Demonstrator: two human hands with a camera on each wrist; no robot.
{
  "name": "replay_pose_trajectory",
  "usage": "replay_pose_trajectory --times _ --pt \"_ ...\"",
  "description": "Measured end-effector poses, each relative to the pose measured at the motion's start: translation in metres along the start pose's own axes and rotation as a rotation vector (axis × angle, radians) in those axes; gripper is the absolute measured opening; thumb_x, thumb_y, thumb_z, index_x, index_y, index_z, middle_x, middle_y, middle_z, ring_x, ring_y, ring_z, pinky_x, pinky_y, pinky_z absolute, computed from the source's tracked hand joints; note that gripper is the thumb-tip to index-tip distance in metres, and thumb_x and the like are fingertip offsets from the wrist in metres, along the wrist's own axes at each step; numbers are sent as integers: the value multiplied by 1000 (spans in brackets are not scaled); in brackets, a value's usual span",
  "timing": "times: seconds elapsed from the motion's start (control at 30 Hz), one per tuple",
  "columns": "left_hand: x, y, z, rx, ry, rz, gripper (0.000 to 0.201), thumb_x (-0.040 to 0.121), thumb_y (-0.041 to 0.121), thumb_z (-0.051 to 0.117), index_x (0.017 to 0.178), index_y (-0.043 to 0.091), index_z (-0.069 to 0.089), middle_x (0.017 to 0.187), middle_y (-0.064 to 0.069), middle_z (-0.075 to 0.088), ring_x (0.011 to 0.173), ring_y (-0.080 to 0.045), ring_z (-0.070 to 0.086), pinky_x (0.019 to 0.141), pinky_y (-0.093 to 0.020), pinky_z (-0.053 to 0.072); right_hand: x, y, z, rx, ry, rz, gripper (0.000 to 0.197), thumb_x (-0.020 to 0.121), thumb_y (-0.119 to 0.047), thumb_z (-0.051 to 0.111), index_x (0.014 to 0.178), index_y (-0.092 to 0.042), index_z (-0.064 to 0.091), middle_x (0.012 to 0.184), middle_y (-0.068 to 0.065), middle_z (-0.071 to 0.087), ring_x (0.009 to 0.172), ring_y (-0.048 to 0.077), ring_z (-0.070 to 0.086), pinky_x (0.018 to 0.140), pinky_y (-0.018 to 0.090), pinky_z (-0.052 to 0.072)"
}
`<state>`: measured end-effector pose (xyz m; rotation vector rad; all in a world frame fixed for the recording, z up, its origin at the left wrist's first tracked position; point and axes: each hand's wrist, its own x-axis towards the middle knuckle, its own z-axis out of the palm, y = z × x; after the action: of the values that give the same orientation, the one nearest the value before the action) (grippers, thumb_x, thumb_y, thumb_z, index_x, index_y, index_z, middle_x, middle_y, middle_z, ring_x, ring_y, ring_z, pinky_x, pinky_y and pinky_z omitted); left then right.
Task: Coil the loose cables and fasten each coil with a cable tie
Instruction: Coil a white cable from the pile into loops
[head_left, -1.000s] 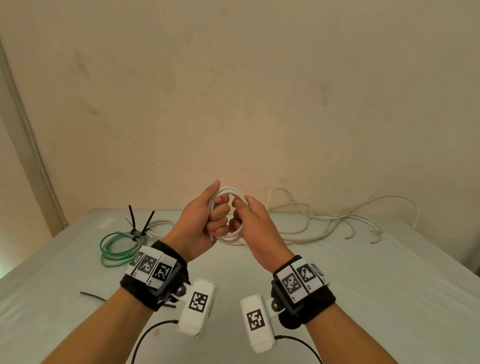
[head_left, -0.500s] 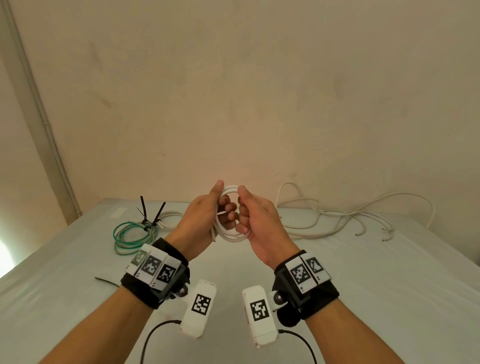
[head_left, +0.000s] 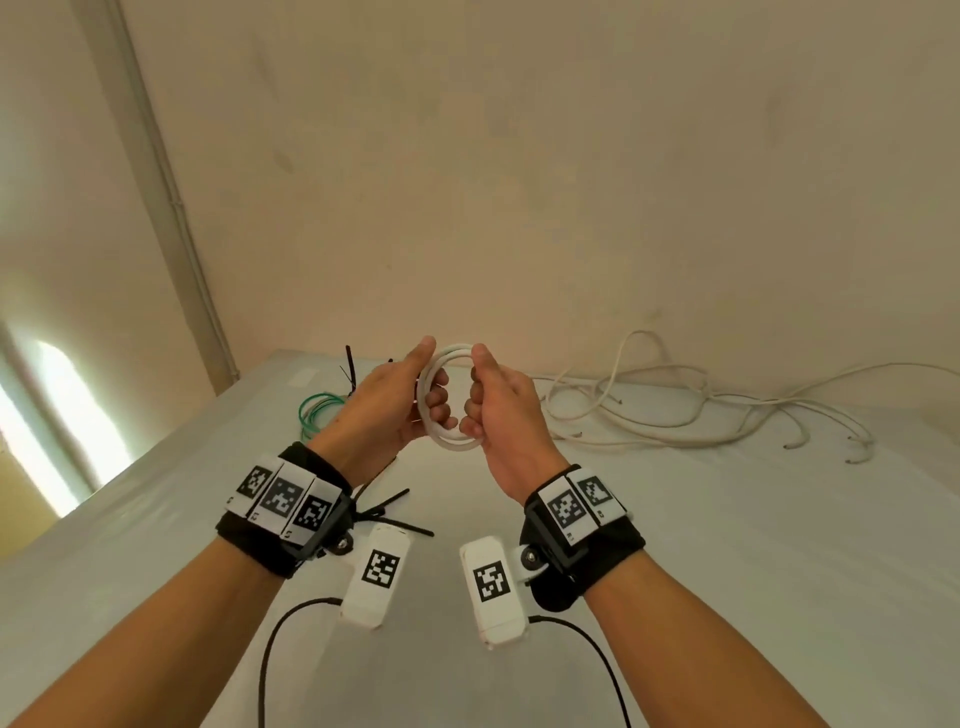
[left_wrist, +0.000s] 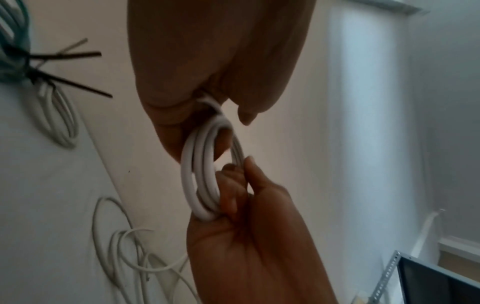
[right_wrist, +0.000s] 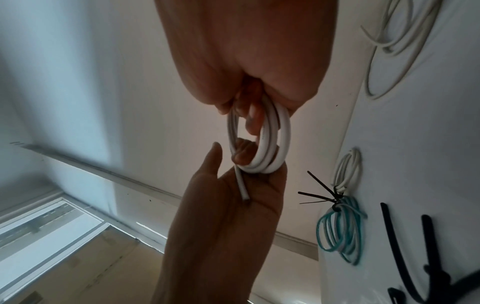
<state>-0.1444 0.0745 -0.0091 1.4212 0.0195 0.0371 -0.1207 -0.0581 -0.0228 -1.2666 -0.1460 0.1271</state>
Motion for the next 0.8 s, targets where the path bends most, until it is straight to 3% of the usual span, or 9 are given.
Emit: replay_pose_trajectory --times 0.1,0.27,0.33,0.4,0.47,0.53,0.63,0.73,0.8 --pt "-6 6 -13 37 -43 8 37 106 43 51 91 10 58 67 0 42 59 -15 44 66 -30 53 0 0 12 1 -28 2 38 108 -40 52 78 -17 51 56 -8 34 45 7 32 46 20 38" --pt "-12 2 -29 247 84 126 37 106 38 54 77 15 53 63 1 39 52 -12 38 50 -22 42 -8 14 36 106 -100 92 35 110 -39 49 86 -14 52 54 -8 37 43 8 40 54 26 44" --pt "-15 -3 -38 289 139 155 36 104 41 57 78 16 63 65 -4 41 55 -15 40 49 -24 41 -13 16 42 175 -155 144 33 111 -37 46 89 -13 51 51 -8 39 41 7 43 54 26 45" --pt "-19 -7 -43 272 178 155 38 101 43 62 67 29 72 63 -3 41 57 -19 43 52 -27 40 -15 19 48 172 -200 163 30 112 -35 44 92 -14 52 47 -9 44 41 5 47 52 23 46" --pt "-22 -7 -49 233 221 145 44 98 44 66 57 27 68 56 3 40 54 -15 41 51 -28 37 -13 23 54 50 -225 152 27 111 -39 45 98 -18 55 54 -10 49 51 7 50 59 23 48" --pt "-23 -5 -56 239 255 143 48 97 45 66 54 25 60 50 8 39 46 -10 36 48 -26 34 -8 28 58 -120 -253 137 28 109 -46 45 104 -22 58 70 -7 56 65 9 57 74 30 54" --pt "-24 -4 -70 312 271 133 48 96 49 65 57 24 55 48 9 40 44 -8 36 46 -24 33 0 33 56 -326 -317 111 39 108 -52 41 95 -20 59 87 1 64 82 16 63 98 42 55" --pt "-24 -4 -81 304 316 51 57 98 65 49 64 20 44 52 7 35 45 -10 32 44 -24 30 4 37 53 -458 -368 92 45 108 -54 40 96 -18 64 91 1 70 88 15 67 104 47 53" --pt "-23 -6 -88 317 378 29 58 103 62 40 66 18 45 53 7 35 47 -11 31 45 -26 29 5 41 53 -528 -402 87 50 108 -56 38 101 -16 68 91 0 72 87 13 68 103 46 53"
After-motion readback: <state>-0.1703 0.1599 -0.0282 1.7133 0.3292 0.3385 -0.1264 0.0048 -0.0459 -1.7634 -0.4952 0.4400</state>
